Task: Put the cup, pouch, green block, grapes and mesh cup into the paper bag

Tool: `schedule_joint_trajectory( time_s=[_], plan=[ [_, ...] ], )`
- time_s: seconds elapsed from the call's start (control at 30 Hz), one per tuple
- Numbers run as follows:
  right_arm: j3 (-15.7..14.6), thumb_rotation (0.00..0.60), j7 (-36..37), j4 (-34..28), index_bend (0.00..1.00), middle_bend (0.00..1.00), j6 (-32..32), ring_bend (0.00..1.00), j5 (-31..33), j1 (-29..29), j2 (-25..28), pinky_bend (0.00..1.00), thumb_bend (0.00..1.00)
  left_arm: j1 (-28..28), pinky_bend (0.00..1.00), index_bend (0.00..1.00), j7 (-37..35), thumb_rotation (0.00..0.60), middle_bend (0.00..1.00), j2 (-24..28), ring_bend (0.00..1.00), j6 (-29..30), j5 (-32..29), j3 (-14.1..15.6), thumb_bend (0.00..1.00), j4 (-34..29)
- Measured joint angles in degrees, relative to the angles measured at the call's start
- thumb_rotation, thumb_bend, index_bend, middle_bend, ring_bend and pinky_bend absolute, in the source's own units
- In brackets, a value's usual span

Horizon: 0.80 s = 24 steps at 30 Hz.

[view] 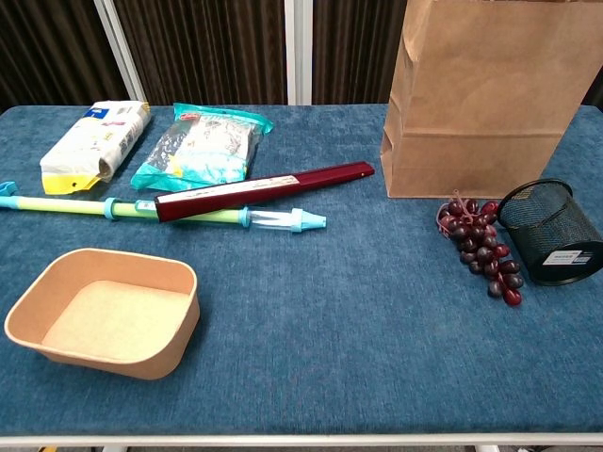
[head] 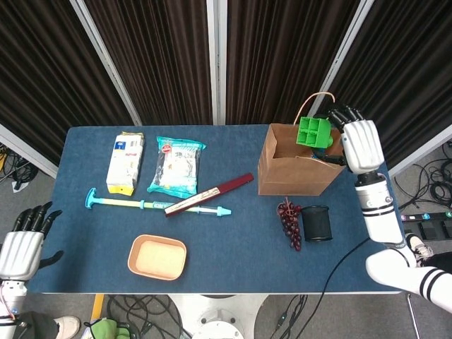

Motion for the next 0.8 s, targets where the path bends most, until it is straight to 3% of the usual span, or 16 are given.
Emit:
schedule_joint_trajectory(
  time_s=[0.17, 0.33, 0.47, 0.67, 0.8],
  plan=[
    [-0.7, 0.6, -0.3, 2.2, 0.32, 0.35, -6.7, 0.16, 2.3, 1.2, -0.2, 0.26, 0.17, -0.6, 0.15, 0.24, -0.6, 0.6, 0.2, -0.5, 0.14, 0.4, 1.8, 0.2, 0.0, 0.5],
    [-1.8, 0.6, -1.3, 2.7, 0.01, 0.12, -12.0, 0.03, 3.9, 2.5, 0.2, 0.15, 0.13, -0.7, 0.15, 0.24, -0.5, 0.6, 0.2, -0.5, 0.14, 0.1, 1.6, 0.3, 0.0, 0.5],
    [-1.9, 0.6, -1.0, 1.7, 0.0, 0.01, -13.3, 0.0, 4.8, 2.8, 1.4, 0.1, 0.08, -0.6, 0.15, 0.24, -0.4, 0.6, 0.2, -0.3, 0.14, -0.3, 0.8, 0.3, 0.0, 0.1],
    [-0.9, 0.6, 3.5, 0.9, 0.0, 0.0, -8.2, 0.0, 1.3, 1.7, 1.5, 0.08, 0.08, -0.4, 0.15, 0.24, -0.2, 0.6, 0.2, 0.0, 0.14, -0.6, 0.2, 0.4, 0.0, -0.3],
    [-0.8, 0.6, 12.2, 0.2, 0.0, 0.03, -1.1, 0.0, -6.5, 0.4, 1.6, 0.08, 0.09, -0.4, 0.15, 0.24, -0.2, 0.6, 0.2, 0.0, 0.14, -0.7, -0.1, 0.3, 0.0, -0.4]
  ],
)
